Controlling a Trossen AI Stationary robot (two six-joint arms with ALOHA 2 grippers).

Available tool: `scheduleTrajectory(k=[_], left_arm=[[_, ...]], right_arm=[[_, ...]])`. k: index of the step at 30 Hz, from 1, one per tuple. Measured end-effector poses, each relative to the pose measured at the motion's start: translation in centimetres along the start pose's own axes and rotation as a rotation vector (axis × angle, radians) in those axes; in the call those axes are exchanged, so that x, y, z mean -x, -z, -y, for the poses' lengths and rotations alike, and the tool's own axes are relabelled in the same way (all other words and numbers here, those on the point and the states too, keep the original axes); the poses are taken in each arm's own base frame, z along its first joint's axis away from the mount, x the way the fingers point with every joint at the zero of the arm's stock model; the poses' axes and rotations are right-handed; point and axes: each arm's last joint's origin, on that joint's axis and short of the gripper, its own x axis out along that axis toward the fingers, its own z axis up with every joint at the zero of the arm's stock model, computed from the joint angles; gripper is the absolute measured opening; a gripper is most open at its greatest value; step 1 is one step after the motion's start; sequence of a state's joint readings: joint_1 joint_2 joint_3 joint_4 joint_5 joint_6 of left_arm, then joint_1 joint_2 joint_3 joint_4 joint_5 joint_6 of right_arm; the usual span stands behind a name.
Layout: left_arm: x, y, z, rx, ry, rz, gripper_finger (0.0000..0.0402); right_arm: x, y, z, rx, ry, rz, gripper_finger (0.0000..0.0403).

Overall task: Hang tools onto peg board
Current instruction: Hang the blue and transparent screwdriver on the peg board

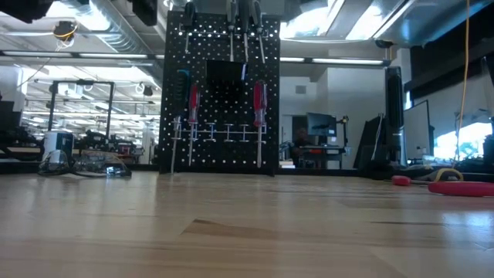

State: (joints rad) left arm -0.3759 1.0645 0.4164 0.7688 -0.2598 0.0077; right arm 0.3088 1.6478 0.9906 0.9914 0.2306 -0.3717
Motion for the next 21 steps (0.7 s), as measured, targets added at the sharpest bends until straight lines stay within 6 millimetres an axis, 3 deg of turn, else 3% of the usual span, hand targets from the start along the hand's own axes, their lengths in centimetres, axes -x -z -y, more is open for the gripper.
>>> scheduleTrajectory(k=[12, 15, 21], left_arm=[[0.2, 1.7, -0.3, -0.066, -0.097, -0.182, 0.0134], [0.9, 2.2, -0.5, -0.1, -0.096, -0.292, 0.0143], [3.1, 2.9, -1.1, -0.101, -0.116, -0.587, 0.014]], right_arm=[[-2.6, -2.1, 0.5, 0.047, 0.073, -0.207, 0.0136], [-2.6, -3.5, 0.4, 0.07, 0.1, -0.284, 0.0136], [-0.7, -6.0, 2.2, 0.174, 0.357, -0.537, 0.0136]])
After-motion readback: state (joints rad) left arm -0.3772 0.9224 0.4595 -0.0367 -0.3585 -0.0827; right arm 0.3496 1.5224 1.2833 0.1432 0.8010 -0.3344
